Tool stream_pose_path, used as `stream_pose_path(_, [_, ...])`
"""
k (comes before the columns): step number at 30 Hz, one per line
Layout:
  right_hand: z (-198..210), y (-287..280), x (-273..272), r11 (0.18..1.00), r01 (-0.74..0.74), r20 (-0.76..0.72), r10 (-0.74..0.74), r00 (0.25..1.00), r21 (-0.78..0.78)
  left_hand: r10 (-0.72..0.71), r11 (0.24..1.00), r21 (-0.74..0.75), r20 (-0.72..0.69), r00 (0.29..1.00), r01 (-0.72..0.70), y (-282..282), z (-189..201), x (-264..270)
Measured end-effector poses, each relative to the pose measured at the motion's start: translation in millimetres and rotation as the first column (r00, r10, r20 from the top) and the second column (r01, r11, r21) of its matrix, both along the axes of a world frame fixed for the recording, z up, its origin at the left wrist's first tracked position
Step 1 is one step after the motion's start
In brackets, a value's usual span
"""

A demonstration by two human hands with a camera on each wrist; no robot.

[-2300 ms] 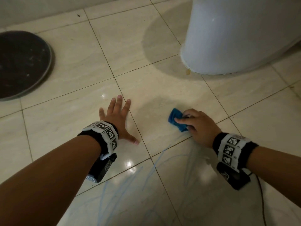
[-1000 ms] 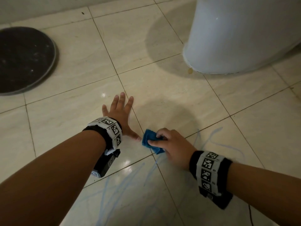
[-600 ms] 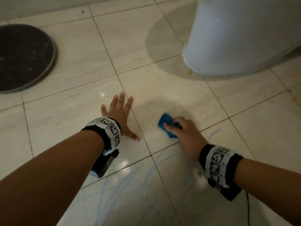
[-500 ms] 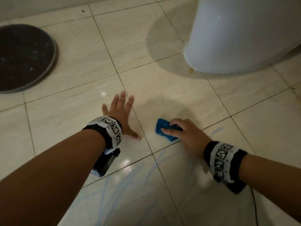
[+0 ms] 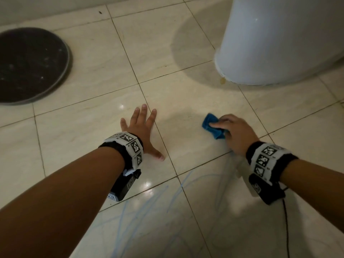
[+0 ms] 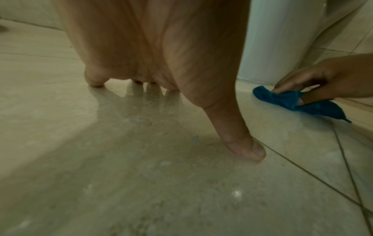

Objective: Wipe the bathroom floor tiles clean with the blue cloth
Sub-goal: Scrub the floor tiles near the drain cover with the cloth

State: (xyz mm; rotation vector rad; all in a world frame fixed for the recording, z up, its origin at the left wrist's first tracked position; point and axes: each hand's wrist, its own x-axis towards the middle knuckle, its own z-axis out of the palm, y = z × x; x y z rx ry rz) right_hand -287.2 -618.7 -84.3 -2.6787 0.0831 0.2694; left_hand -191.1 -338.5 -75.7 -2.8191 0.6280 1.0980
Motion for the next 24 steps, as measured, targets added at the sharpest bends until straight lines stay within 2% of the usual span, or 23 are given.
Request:
stream_pose_path(2, [2,-12,8,0.985,0.173,0.036,-0.173,0.984,-0.009,0.001,1.0,-0.001,-0.008,1.0,-0.001,0,0,0])
stream_pose_path(3, [3,-4,7,0.985,0.17,0.045,-0.169,0.985,-0.031,0.001,1.0,-0.002,-0.007,1.0,-0.001,0,0,1])
stream_pose_path(5, [0,25,-5,0.999,0.002,0.044,0.0,0.999,-0.054,0.0,1.0,0.0,-0.011,1.0,0.0,1,-1,1])
stream_pose_path(8, [-3,67,-27,0.947,-0.319,-0.028,0.32,0.947,0.027,-0.003,1.0,0.001,-0.006,1.0,0.003,1,-1,1])
stream_pose_path(10, [1,64,-20,0.938,-0.342,-0.055,0.345,0.937,0.053,0.0,1.0,-0.01,-0.011,1.0,0.0,1,-1,1])
stream_pose_path(12, [6,41,0,0.979,-0.204,-0.008,0.204,0.979,-0.005,0.006,1.0,-0.023,-0.006,1.0,-0.006,1,-1,0])
stream_pose_path(14, [7,5,21,0.998,0.034,0.031,-0.033,0.999,-0.052,0.008,1.0,-0.025,-0.006,1.0,-0.008,2,-2,0])
stream_pose_path(16, [5,-22,32,0.959,0.28,0.014,-0.279,0.96,-0.046,0.007,1.0,-0.023,0.003,1.0,-0.007,2,-3,0])
stream_pose_path(19, [0,-25,28,0.889,0.458,0.013,-0.458,0.889,-0.006,0.002,1.0,-0.025,0.004,1.0,-0.002,2,-4,0])
stream_pose_path(21, [2,-4,17,0.927,0.374,0.051,-0.373,0.926,-0.005,0.005,1.0,-0.028,0.005,1.0,-0.005,3,-5,1])
stream_pose_path(24, [2,40,-9,0.999,0.051,0.01,-0.051,0.999,-0.012,0.002,1.0,-0.025,0.004,1.0,-0.002,2,-6,1])
